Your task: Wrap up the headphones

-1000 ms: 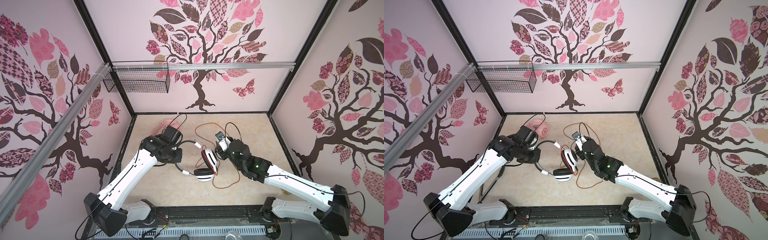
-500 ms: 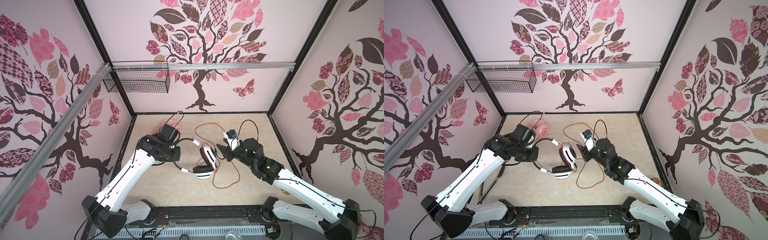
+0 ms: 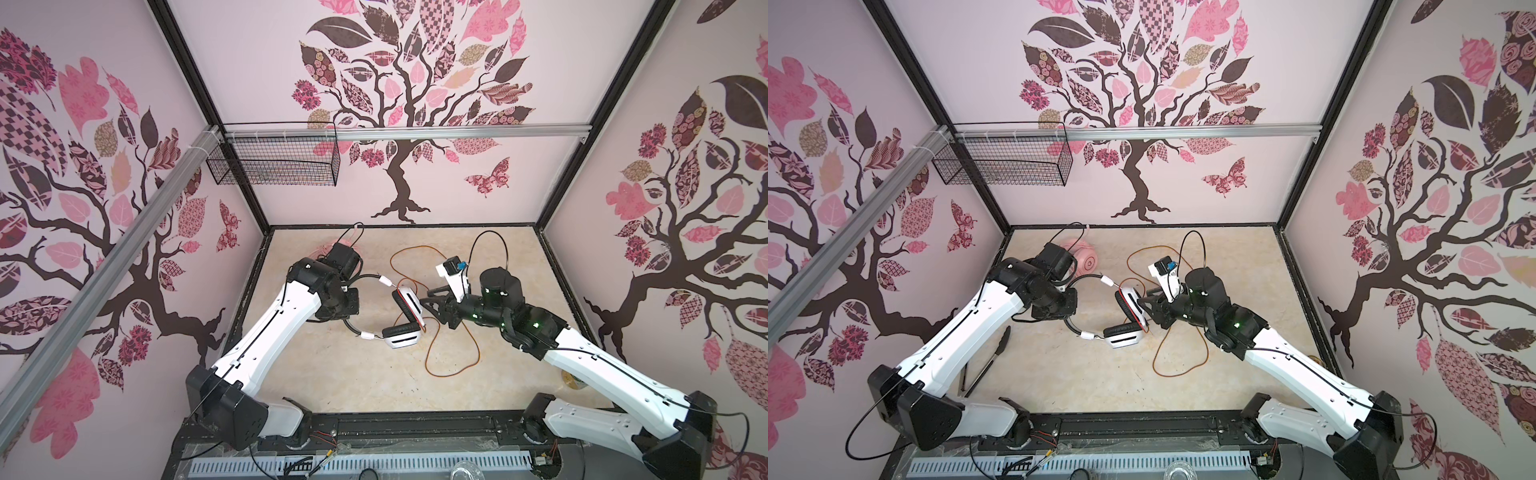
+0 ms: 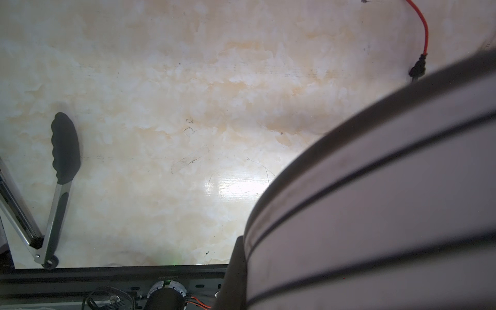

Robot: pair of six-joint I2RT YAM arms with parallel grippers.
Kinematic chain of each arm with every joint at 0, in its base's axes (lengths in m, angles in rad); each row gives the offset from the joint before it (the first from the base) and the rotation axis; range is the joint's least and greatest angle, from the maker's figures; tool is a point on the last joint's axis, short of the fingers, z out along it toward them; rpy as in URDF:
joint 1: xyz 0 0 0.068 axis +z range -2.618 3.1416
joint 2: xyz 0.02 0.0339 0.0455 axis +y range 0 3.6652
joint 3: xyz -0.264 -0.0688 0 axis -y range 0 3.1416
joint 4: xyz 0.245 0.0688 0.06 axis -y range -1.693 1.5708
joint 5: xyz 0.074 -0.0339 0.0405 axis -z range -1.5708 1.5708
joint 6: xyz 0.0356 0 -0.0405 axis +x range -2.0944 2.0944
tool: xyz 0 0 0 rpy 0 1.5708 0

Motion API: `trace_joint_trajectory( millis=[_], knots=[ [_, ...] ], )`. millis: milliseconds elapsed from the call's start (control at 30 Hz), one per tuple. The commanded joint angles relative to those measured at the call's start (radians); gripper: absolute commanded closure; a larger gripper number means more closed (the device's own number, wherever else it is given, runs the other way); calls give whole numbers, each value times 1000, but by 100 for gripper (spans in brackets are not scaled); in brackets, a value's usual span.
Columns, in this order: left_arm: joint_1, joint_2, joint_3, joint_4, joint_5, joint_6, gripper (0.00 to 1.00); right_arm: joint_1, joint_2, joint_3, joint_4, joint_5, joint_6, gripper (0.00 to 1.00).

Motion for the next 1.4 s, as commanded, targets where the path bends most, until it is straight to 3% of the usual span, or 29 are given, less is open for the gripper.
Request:
trace_joint_trajectory(
  millis=[0,300,733,1100,1367],
  knots=[
    [1,-26,41,33,37,-56,100,9,28,21,-40,-87,129,59],
    [1,-42,30,39,48,-65,100,22,96,30,11,-154,187,59],
    [2,-46,17,50,63,-68,100,154,198,111,21,-123,145,59],
    [1,-65,27,58,127,-69,100,153,330,193,-39,125,93,57],
    [1,-78,25,86,277,-56,100,157,370,217,-100,384,11,55]
  ],
)
